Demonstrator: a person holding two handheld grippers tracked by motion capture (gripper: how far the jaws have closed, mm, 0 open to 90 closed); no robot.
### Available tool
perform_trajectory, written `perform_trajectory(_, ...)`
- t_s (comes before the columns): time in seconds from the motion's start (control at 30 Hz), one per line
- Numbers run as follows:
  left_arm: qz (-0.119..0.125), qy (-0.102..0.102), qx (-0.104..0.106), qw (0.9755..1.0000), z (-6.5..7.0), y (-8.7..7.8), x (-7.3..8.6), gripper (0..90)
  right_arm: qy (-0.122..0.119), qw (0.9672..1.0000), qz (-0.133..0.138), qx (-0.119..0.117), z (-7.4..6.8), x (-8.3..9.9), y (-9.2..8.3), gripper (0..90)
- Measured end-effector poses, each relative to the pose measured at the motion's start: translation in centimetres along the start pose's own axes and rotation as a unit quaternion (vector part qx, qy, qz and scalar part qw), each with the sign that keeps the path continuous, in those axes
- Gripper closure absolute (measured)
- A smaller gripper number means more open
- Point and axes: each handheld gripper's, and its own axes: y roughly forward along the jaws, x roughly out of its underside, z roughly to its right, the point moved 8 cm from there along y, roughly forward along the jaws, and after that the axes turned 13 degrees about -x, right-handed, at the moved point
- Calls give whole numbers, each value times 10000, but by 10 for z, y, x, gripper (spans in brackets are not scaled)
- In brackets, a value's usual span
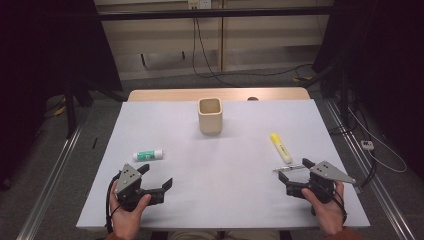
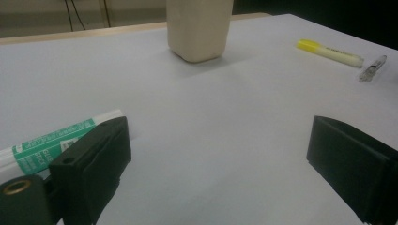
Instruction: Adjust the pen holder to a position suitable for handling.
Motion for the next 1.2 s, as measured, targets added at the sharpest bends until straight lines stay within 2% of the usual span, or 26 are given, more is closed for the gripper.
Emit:
perform_trajectory(0.13,-47,15,-9,10000,-1,2,0,67,-30,10000,-19,-47,-1,0,2,42)
perform_trajectory(0.23,-99,-98,-22,9999,-2,5,-1,66,-72,9999,-52,-85,-2,0,3,40)
perform_trajectory(0.4,-104,-123,-3,9999,-3,8,-4,68,-81,9998,-72,-155,-5,0,3,40)
perform_trajectory(0.5,-163,-161,43,9997,-4,9,-8,99,-94,9998,-70,-152,-5,0,3,39)
perform_trajectory(0.7,-182,-156,171,9996,-1,16,-16,101,-64,9998,-73,-174,-5,0,4,37)
perform_trajectory(0.73,-190,-125,171,9996,-1,18,-18,101,-64,9998,-73,-174,-5,0,4,37)
perform_trajectory(0.77,-224,-99,70,9997,-3,22,-20,101,-65,9998,-76,-192,-6,0,4,37)
perform_trajectory(0.83,-256,-114,1,9996,-4,24,-22,101,-50,9998,-99,-193,-6,1,4,37)
perform_trajectory(0.9,-278,-134,56,9995,-5,29,-27,99,-62,9997,-105,-207,-6,1,4,37)
perform_trajectory(0.93,-316,-43,-88,9995,-8,33,-32,95,-66,9997,-97,-208,-6,1,4,37)
perform_trajectory(0.97,-310,-115,-99,9994,-9,35,-36,92,-93,9997,-99,-209,-6,1,4,37)
perform_trajectory(1.0,-299,-209,-26,9993,-9,36,-41,88,-99,9997,-104,-204,-6,1,4,37)
perform_trajectory(1.07,-305,-156,-54,9994,-11,40,-51,84,-88,9997,-100,-200,-6,1,4,37)
perform_trajectory(1.13,-258,-149,22,9996,-12,44,-63,84,-101,9997,-110,-208,-8,1,4,36)
perform_trajectory(1.2,-307,-296,119,9990,-13,47,-72,85,-118,9996,-117,-221,-8,1,5,36)
